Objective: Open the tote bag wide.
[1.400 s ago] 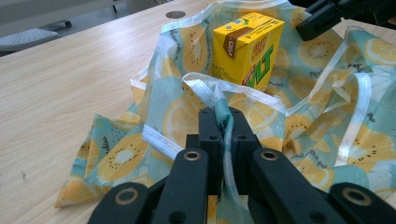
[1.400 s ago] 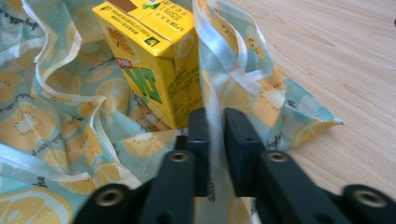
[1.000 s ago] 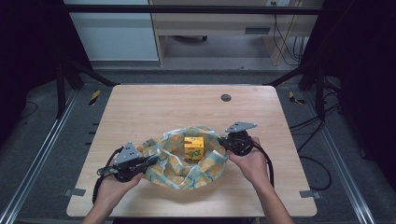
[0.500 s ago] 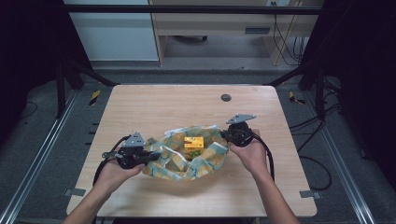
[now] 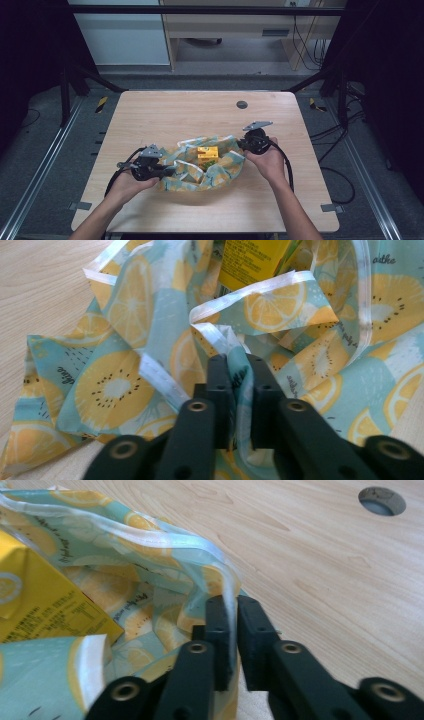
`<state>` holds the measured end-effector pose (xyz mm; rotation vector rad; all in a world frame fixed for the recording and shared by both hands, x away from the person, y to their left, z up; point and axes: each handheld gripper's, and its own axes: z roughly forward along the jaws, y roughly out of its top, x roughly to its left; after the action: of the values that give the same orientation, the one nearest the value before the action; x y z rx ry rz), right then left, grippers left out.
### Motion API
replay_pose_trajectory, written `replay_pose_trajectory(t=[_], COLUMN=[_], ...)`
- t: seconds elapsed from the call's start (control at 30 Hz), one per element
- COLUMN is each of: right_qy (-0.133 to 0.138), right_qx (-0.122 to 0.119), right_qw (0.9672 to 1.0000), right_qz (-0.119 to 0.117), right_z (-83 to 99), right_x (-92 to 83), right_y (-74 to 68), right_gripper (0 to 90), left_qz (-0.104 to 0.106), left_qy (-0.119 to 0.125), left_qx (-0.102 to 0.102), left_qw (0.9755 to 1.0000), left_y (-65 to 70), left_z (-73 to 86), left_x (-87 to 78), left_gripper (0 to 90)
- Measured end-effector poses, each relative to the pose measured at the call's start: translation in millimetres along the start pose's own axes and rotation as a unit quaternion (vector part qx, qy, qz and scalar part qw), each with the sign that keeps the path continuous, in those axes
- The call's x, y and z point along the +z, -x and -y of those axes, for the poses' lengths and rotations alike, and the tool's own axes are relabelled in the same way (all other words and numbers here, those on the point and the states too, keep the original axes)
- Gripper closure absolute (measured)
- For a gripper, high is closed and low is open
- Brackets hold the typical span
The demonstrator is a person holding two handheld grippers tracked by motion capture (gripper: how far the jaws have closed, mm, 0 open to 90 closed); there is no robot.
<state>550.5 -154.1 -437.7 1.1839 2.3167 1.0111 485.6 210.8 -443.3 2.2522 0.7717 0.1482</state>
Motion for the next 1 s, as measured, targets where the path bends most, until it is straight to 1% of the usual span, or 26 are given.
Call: replay_pose_trajectory(t=[0.03,0.07,0.1,0.13,0.2,0.23,0.27,0.3,0.33,0.37,0.4,0.43,0.57,0.6,0.63,0.67,0.7,0.73,0.77,0.8,0.83,0.87,0.9,0.93,1.0], right_qy=[0.0,0.0,0.0,-0.002,0.003,0.005,0.006,0.012,0.021,0.021,0.025,0.025,0.035,0.041,0.041,0.047,0.047,0.054,0.054,0.06,0.06,0.064,0.065,0.065,0.063], right_qx=[0.0,0.0,0.0,0.001,-0.007,-0.011,-0.014,-0.019,-0.025,-0.025,-0.028,-0.028,-0.03,-0.033,-0.033,-0.039,-0.039,-0.046,-0.046,-0.055,-0.055,-0.065,-0.07,-0.07,-0.073], right_qw=[1.0,1.0,1.0,0.9999,0.9999,0.9999,0.9998,0.9996,0.9992,0.9992,0.999,0.999,0.9988,0.9985,0.9985,0.9981,0.9981,0.9975,0.9975,0.9967,0.9967,0.9957,0.9953,0.9953,0.9952], right_qz=[0.0,0.007,0.007,0.01,0.009,0.012,0.014,0.017,0.022,0.022,0.022,0.022,0.019,0.016,0.016,0.011,0.011,0.002,0.002,-0.005,-0.005,-0.011,-0.014,-0.014,-0.019], right_z=[0.0,-3.5,-3.5,-5.8,-10.9,-13.6,-16.6,-20.3,-25.3,-25.3,-31.3,-31.3,-43.4,-48.8,-48.8,-53.2,-53.2,-54.9,-54.9,-53.4,-53.4,-48.9,-45.5,-45.5,-37.3], right_x=[0.0,-3.3,-3.3,-5.8,-12.0,-15.7,-19.4,-24.2,-30.5,-30.5,-36.7,-36.7,-47.6,-53.2,-53.2,-59.8,-59.8,-67.6,-67.6,-76.1,-76.1,-83.0,-85.8,-85.8,-90.6], right_y=[0.0,-1.2,-1.2,-2.0,-4.0,-5.4,-7.1,-9.2,-12.1,-12.1,-14.7,-14.7,-15.9,-16.1,-16.1,-18.8,-18.8,-23.7,-23.7,-30.0,-30.0,-36.9,-40.4,-40.4,-46.6], right_gripper=[82.0,72.0,72.0,69.4,60.7,56.1,52.5,46.9,41.4,41.4,34.8,34.8,24.3,22.0,22.0,21.0,21.0,19.1,19.1,18.1,18.1,18.9,19.8,19.8,21.3], left_qz=[0.0,-0.005,-0.005,-0.005,-0.019,-0.023,-0.023,-0.022,-0.02,-0.02,-0.022,-0.025,-0.031,-0.031,-0.032,-0.033,-0.031,-0.03,-0.03,-0.036,-0.036,-0.04,-0.04,-0.04,-0.045], left_qy=[0.0,-0.004,-0.004,-0.004,-0.001,0.005,0.012,0.017,0.019,0.019,0.021,0.019,0.017,0.019,0.022,0.022,0.021,0.024,0.024,0.023,0.023,0.02,0.02,0.017,0.002], left_qx=[0.0,0.002,0.002,0.003,0.004,0.004,0.002,-0.002,-0.001,-0.001,-0.001,0.001,0.005,0.005,0.006,0.008,0.013,0.017,0.017,0.025,0.025,0.031,0.031,0.034,0.046], left_qw=[1.0,1.0,1.0,1.0,0.9998,0.9997,0.9997,0.9996,0.9996,0.9996,0.9995,0.9995,0.9994,0.9993,0.9992,0.9992,0.9992,0.9991,0.9991,0.9988,0.9988,0.9985,0.9985,0.9985,0.9979], left_y=[0.0,0.2,0.2,0.5,1.1,1.1,1.0,0.9,-0.1,-0.1,-0.7,-1.9,-5.6,-6.3,-6.7,-7.0,-7.5,-7.5,-7.5,-8.2,-8.2,-8.9,-8.9,-9.1,-8.2], left_z=[0.0,-1.7,-1.7,-3.0,-7.4,-9.8,-13.2,-15.2,-20.7,-20.7,-23.5,-26.6,-39.9,-43.2,-46.4,-49.7,-53.1,-59.6,-59.6,-68.7,-68.7,-76.2,-76.2,-79.5,-86.0], left_x=[0.0,-3.2,-3.2,-5.1,-12.0,-16.0,-21.2,-24.0,-30.6,-30.6,-33.1,-35.2,-40.5,-41.3,-41.8,-42.5,-43.4,-45.1,-45.1,-47.6,-47.6,-48.0,-48.0,-47.7,-45.7], left_gripper=[74.9,71.6,67.9,67.9,54.8,50.4,47.1,42.2,35.7,34.1,32.2,32.2,25.4,23.9,23.9,22.8,22.8,21.9,21.8,21.4,21.2,21.2,21.3,21.3,21.2])
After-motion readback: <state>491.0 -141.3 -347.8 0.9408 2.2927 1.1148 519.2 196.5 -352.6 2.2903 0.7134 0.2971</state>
